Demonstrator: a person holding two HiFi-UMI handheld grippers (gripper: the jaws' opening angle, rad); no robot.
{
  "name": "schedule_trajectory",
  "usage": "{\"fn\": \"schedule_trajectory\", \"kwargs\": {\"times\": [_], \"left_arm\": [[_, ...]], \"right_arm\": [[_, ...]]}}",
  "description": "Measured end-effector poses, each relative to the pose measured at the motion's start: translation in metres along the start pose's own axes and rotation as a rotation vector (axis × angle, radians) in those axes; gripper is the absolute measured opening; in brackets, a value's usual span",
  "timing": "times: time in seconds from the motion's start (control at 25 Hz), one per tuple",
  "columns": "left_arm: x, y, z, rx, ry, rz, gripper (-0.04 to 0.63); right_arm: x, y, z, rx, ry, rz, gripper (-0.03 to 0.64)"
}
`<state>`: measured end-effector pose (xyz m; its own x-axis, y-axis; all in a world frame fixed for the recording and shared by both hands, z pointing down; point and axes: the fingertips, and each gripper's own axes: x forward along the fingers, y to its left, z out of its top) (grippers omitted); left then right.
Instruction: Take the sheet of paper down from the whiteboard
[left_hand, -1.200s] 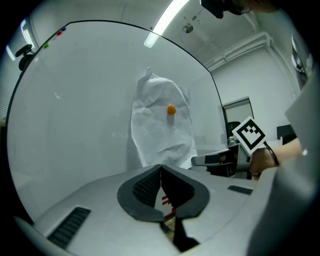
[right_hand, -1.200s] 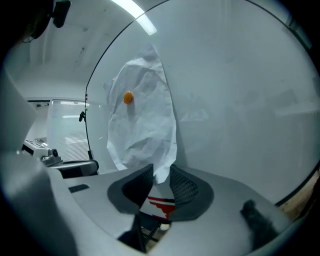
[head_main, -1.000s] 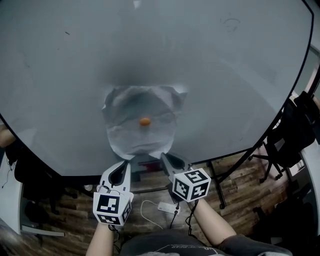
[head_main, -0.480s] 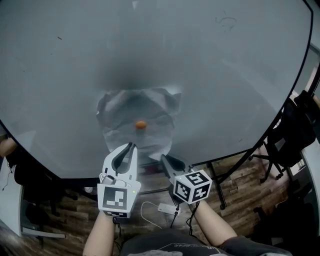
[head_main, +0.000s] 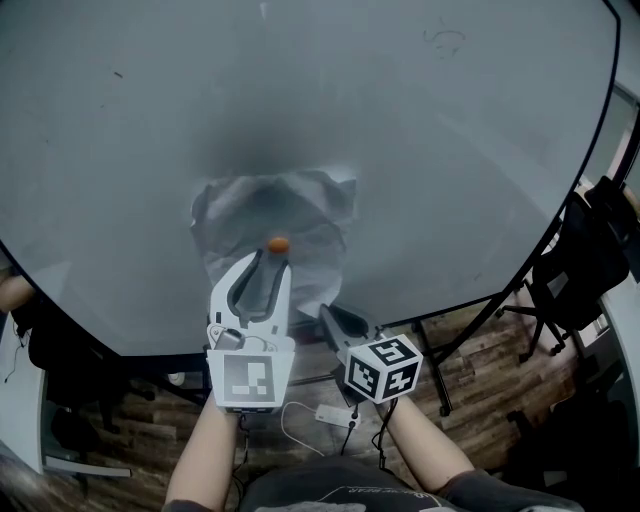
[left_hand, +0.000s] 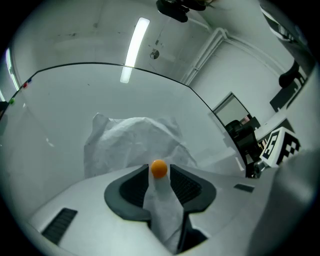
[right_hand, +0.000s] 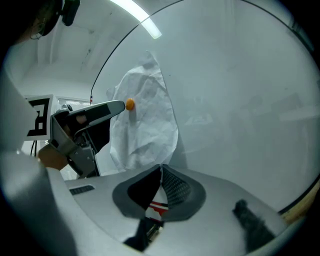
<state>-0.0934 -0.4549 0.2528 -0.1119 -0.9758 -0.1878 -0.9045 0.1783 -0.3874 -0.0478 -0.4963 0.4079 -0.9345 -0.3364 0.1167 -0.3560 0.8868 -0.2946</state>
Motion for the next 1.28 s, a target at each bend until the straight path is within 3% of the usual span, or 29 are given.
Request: {"fn": "schedule_trajectory", "kwargs": {"times": [0.32,0.72,1.0,1.16,1.28], "left_arm": [[0.012,-0.001,0.002,0.09,-0.001,0.044,0.158],[0.018,0.004,-0.003,0.175,0.073,0.261,0.156],[0.017,0.006,-0.002,0.102,0.057,0.218,0.126],[0.011,0.01,0.0,0.009,0.034,0.184,0.126],[-0.003,0.01,-0.006,-0.029,0.063,0.164,0.126]], "right_arm": [[-0.001,0.0,0.003,-0.008,-0.002,-0.009,0.029],[-0.003,0.001,-0.001,-0.007,0.008,0.003,0.029],[-0.007,0.003,0.001,-0.01,-0.003,0.006,0.028],[-0.012,0.008,0.005,-0.002,-0.028,0.024,0.022],[-0.016,0.015,0.002,-0.009,-0.024,0.035,0.021]]}}
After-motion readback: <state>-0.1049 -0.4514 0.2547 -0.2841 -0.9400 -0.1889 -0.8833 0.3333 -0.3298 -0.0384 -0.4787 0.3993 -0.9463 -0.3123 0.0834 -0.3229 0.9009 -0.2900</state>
